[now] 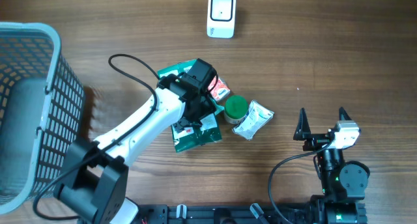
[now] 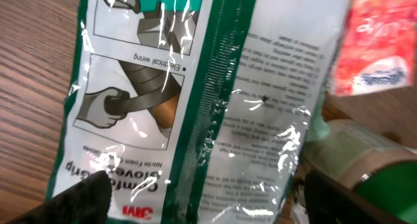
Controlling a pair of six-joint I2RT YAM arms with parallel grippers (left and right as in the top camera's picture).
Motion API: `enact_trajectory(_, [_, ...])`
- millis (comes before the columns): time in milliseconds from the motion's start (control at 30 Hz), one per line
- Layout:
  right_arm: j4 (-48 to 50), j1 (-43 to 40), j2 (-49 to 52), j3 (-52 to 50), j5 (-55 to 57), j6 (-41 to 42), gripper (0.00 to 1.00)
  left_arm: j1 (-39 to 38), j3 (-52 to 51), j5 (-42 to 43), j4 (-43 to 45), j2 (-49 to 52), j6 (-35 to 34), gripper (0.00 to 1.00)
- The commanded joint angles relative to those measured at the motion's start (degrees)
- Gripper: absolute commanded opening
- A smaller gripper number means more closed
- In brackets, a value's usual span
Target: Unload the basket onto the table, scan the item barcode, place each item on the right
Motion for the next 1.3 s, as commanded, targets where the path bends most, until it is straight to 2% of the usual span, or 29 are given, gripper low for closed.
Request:
enact_trajectory(0, [0.13, -0.02, -0.46, -0.07, 0.37, -0.5, 1.0, 0.37, 4.07, -5.29, -0.15, -9.01, 0.39, 1.0])
enact_trajectory(133, [0.13, -0.02, -0.46, -0.07, 0.37, -0.48, 1.0, 0.37, 13.79, -25.42, 5.42, -18.95, 8.11, 1.0])
enact_trajectory(167, [0.13, -0.02, -0.46, -0.07, 0.37, -0.48, 1.0, 0.37, 16.02, -30.97, 9.9, -21.62, 11.13, 1.0])
enact_trajectory(233, [0.13, -0.02, -0.46, -0.07, 0.37, -0.5, 1.0, 0.37, 18.08, -36.76, 19.41, -25.88, 19.37, 1.0])
enact_trajectory(267, [0.13, -0.02, -0.46, -0.07, 0.35, -0.48, 1.0, 0.37, 18.18, -38.51, 25.14, -28.11, 26.21, 1.0])
enact_trajectory(300, [0.13, -0.02, -0.46, -0.07, 0.37, -0.48, 1.0, 0.37, 18.18, -39.93, 32.13, -30.82, 36.7, 1.0])
enact_trajectory(333, [0.13, -0.02, -0.46, -0.07, 0.37, -0.5, 1.0, 0.37, 18.21, -41.09, 36.22, -32.61, 44.3, 1.0])
enact_trajectory(400, [0.13, -0.02, -0.46, -0.07, 0.37, -0.48, 1.0, 0.37, 18.21, -45.62, 40.06, -36.28, 58.36, 1.0])
enact_trajectory(467, [0.13, -0.02, -0.46, -0.07, 0.37, -0.5, 1.0, 0.46, 18.21, -50.88, 39.47, -39.56, 66.34, 1.0])
enact_trajectory(667, [0.13, -0.02, -0.46, -0.07, 0.37, -0.48, 1.0, 3.17, 18.21, -46.71, 37.22, -49.57, 66.31, 1.0])
enact_trajectory(767, [0.13, -0.02, -0.46, -0.07, 0.37, -0.5, 1.0, 5.14, 18.18, -41.77, 32.72, -54.29, 61.33, 1.0])
enact_trajectory(833, [0.13, -0.02, -0.46, -0.07, 0.37, -0.5, 1.0, 7.32, 18.18, -34.99, 29.31, -58.25, 57.48, 1.0])
enact_trajectory(1100, [0.13, -0.02, -0.46, -0.07, 0.37, -0.48, 1.0, 14.49, 15.28, -22.64, 27.41, -75.8, 57.29, 1.0])
enact_trajectory(1267, [0.13, -0.02, -0.46, -0.07, 0.37, -0.48, 1.0, 14.8, 14.97, -21.4, 27.41, -83.1, 57.33, 1.0])
